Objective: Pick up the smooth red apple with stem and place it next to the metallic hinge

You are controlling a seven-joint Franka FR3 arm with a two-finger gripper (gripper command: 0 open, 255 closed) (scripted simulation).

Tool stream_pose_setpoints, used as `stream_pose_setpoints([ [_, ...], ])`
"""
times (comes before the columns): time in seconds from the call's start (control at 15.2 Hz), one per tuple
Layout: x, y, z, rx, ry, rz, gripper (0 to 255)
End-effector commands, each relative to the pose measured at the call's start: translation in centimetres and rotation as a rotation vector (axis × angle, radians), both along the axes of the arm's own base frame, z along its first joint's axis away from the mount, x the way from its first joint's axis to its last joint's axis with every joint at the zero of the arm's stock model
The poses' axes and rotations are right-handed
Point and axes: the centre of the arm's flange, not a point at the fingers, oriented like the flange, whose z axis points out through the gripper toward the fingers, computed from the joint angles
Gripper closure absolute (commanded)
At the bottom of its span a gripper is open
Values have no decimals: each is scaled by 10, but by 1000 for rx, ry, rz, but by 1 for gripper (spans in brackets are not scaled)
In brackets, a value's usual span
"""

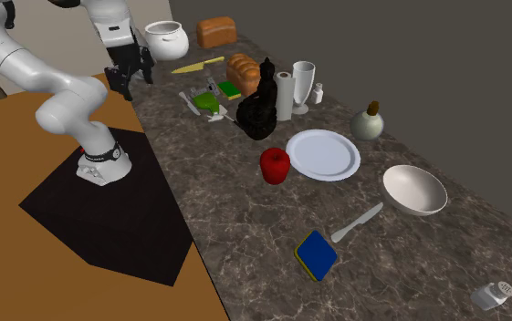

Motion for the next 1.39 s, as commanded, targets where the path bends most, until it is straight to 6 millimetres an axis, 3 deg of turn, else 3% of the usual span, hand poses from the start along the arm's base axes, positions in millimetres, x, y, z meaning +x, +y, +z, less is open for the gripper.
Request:
stream_pose_setpoints([
  [0.0, 0, 0, 0, 0, 0, 0, 0],
  [1.32, 250, 21, -86, 12, 11, -72, 0],
])
